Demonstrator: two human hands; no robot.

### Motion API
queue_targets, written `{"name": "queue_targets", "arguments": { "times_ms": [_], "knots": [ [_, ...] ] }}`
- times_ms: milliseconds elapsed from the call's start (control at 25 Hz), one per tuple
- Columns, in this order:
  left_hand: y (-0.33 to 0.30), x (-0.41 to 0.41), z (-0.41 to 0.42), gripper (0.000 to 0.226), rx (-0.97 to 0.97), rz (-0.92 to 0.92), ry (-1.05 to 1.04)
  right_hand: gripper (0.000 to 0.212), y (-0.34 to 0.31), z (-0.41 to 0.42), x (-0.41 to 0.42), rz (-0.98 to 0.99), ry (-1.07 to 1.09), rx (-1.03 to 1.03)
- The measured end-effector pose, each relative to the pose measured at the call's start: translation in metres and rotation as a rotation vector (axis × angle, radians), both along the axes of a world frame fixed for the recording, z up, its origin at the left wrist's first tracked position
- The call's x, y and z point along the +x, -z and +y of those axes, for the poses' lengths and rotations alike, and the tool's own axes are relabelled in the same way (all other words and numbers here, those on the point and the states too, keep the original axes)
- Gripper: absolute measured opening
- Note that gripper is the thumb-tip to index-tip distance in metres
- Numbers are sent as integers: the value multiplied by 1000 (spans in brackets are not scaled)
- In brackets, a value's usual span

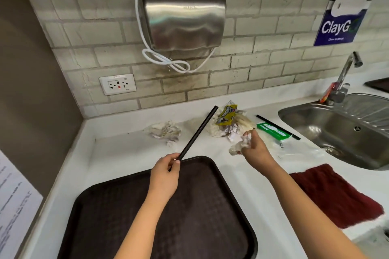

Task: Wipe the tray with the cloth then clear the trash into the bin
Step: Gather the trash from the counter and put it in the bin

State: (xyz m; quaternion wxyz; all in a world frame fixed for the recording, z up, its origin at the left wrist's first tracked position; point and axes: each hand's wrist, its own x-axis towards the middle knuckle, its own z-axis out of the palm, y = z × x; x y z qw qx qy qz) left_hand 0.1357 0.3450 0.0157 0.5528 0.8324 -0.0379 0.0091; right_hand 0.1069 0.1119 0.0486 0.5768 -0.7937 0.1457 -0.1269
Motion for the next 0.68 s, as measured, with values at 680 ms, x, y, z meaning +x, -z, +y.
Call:
{"name": "queue_targets", "arguments": {
  "times_ms": [680],
  "knots": [
    [16, -269, -130, 19, -765, -78, -353, 31, 74, -131, -245, 4, -241, 365]
  ]
}}
